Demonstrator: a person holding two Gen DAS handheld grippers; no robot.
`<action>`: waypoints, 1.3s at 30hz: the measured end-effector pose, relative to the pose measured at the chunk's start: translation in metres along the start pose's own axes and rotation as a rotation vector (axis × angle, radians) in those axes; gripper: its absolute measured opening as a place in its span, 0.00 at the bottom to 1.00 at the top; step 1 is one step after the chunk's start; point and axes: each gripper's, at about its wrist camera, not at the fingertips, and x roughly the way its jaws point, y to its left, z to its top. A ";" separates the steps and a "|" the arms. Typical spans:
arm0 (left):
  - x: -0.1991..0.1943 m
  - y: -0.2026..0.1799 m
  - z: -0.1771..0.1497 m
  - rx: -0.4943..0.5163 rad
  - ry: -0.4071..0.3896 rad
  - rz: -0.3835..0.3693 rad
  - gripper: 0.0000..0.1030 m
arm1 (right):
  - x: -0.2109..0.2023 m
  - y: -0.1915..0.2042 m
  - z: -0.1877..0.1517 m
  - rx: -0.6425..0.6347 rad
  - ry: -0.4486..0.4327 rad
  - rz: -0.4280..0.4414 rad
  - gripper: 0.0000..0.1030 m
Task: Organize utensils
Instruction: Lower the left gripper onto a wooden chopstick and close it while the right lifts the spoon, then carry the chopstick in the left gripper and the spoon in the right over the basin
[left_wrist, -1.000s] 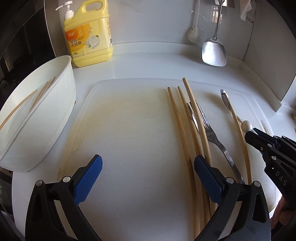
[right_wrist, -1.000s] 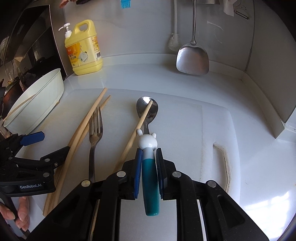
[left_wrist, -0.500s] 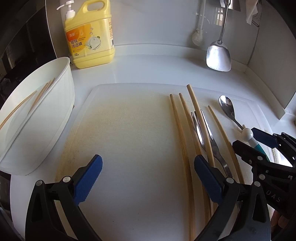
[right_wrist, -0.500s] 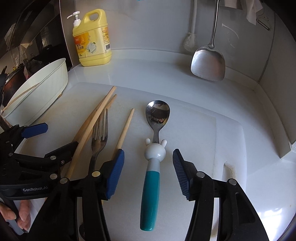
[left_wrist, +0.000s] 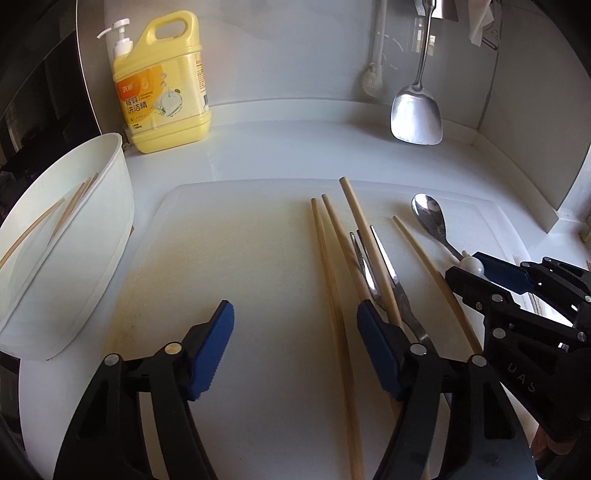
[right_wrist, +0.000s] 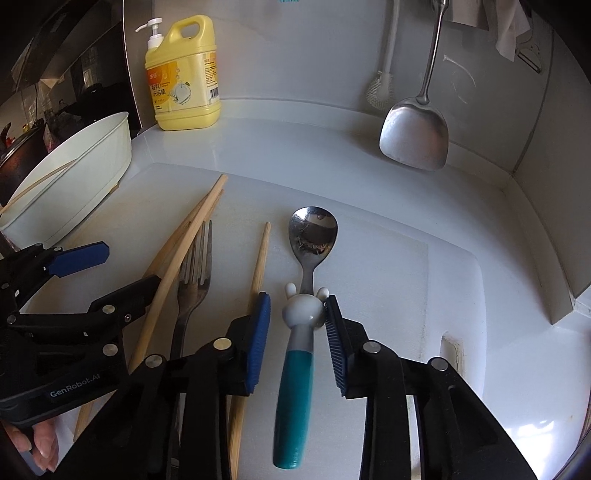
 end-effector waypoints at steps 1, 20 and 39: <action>-0.001 -0.002 0.000 0.007 -0.003 -0.005 0.52 | 0.000 -0.001 0.000 0.005 0.000 0.005 0.23; -0.021 0.002 -0.002 0.011 -0.012 -0.112 0.07 | -0.017 -0.009 -0.015 0.141 -0.056 0.045 0.21; -0.076 0.041 0.017 -0.062 -0.085 -0.100 0.07 | -0.067 0.026 0.016 0.100 -0.148 0.090 0.21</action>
